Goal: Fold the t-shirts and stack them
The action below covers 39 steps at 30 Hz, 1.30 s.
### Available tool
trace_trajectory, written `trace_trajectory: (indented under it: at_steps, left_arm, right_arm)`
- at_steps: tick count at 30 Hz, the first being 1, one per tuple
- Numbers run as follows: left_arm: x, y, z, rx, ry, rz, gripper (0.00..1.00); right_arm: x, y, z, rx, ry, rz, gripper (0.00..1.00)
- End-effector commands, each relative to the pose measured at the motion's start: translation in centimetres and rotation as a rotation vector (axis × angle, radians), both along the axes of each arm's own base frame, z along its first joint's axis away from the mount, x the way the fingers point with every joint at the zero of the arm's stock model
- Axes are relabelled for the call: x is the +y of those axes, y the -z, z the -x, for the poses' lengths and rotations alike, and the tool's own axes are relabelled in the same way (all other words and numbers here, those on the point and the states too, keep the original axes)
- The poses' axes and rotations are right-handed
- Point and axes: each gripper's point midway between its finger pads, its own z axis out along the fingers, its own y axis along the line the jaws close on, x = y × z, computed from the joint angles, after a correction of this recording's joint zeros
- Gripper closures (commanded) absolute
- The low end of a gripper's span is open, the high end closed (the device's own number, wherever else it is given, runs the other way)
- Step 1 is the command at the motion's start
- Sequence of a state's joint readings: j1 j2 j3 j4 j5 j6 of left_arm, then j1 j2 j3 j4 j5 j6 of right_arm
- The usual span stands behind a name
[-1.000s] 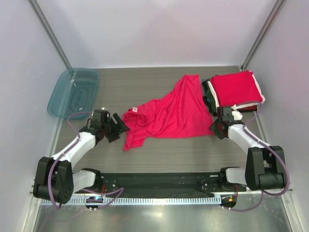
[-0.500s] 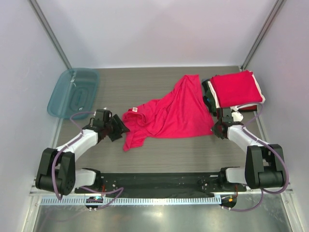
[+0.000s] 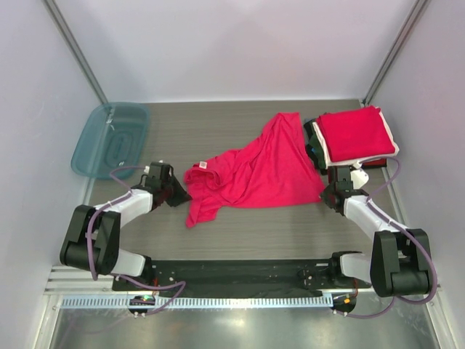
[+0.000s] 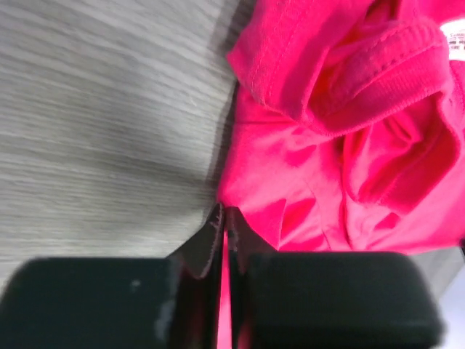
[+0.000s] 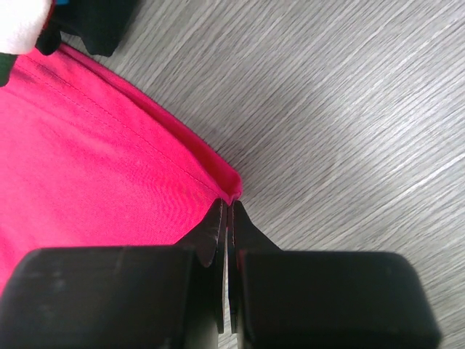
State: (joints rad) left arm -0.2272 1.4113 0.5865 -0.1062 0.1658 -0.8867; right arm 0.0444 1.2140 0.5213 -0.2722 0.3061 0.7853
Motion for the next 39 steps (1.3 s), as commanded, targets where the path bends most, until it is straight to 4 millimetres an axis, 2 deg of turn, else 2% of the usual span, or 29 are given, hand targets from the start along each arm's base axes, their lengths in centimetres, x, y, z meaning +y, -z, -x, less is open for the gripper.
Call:
trace_trajectory:
  at_steps: [1,4,5,9,14,15,16,18,19,20,21,22,24,25,26,32,39]
  left_arm:
    - [0.8,-2.1,-2.7,-0.1,-0.046,-0.041,1.0]
    - [2.6,-3.2,-3.3,-0.128,-0.124,-0.07,1.0]
    - [3.0,-4.5,-3.5,-0.169,-0.147,-0.062,1.0]
    - [5.0,-6.8,-4.2,-0.246,-0.237,-0.083,1.0]
    - [7.1,-7.8,-5.0,-0.241,-0.312,-0.126,0.98]
    - [7.5,-7.3,-5.0,-0.225,-0.336,-0.121,0.91]
    - [7.5,-7.0,-5.1,-0.212,-0.349,-0.105,0.76]
    - [6.4,-6.5,-5.0,-0.199,-0.308,-0.061,0.37]
    - [6.3,-6.3,-4.7,-0.195,-0.303,-0.059,0.31]
    - [6.2,-6.3,-4.6,-0.205,-0.294,-0.051,0.29]
    - [6.2,-5.8,-3.9,-0.205,-0.282,-0.056,0.3]
    - [6.2,-6.6,-3.6,-0.237,-0.272,-0.056,0.32]
    - [6.4,-6.1,-2.0,-0.227,-0.245,-0.08,0.37]
    - [6.5,-7.0,-1.5,-0.25,-0.244,-0.078,0.39]
    - [6.7,-6.1,-0.1,-0.201,-0.234,-0.095,0.44]
    - [7.1,-5.1,4.7,-0.109,-0.243,-0.108,0.52]
    - [6.2,-3.9,7.1,-0.003,-0.211,-0.085,0.55]
  right_arm:
    - [-0.9,-1.3,-0.9,-0.075,0.025,0.04,0.99]
    - [-1.0,-1.2,-0.8,-0.073,0.028,0.044,0.99]
    - [-1.0,-1.3,-0.9,-0.076,0.028,0.044,0.99]
    - [-1.0,-1.4,-0.8,-0.086,0.03,0.043,0.99]
    - [-1.0,-1.2,-0.7,-0.089,0.035,0.041,0.99]
    - [-1.0,-1.2,-0.7,-0.089,0.033,0.04,0.99]
    - [-0.9,-1.2,-0.8,-0.09,0.03,0.039,0.99]
    - [-0.8,-1.1,-0.8,-0.088,0.028,0.035,0.99]
    - [-0.9,-1.0,-0.8,-0.085,0.027,0.037,0.99]
    - [-0.8,-1.1,-0.8,-0.087,0.024,0.036,0.99]
    - [-0.8,-1.2,-0.8,-0.091,0.026,0.036,0.99]
    - [-0.9,-1.2,-0.8,-0.092,0.026,0.038,0.99]
    - [-0.9,-1.2,-0.8,-0.092,0.027,0.037,0.99]
    - [-0.8,-1.2,-0.9,-0.094,0.026,0.036,0.99]
    - [-0.8,-1.1,-0.9,-0.091,0.024,0.034,0.99]
    - [-0.7,-0.7,-0.9,-0.078,0.025,0.03,0.99]
    - [-0.8,-0.9,-0.9,-0.09,0.031,0.028,0.99]
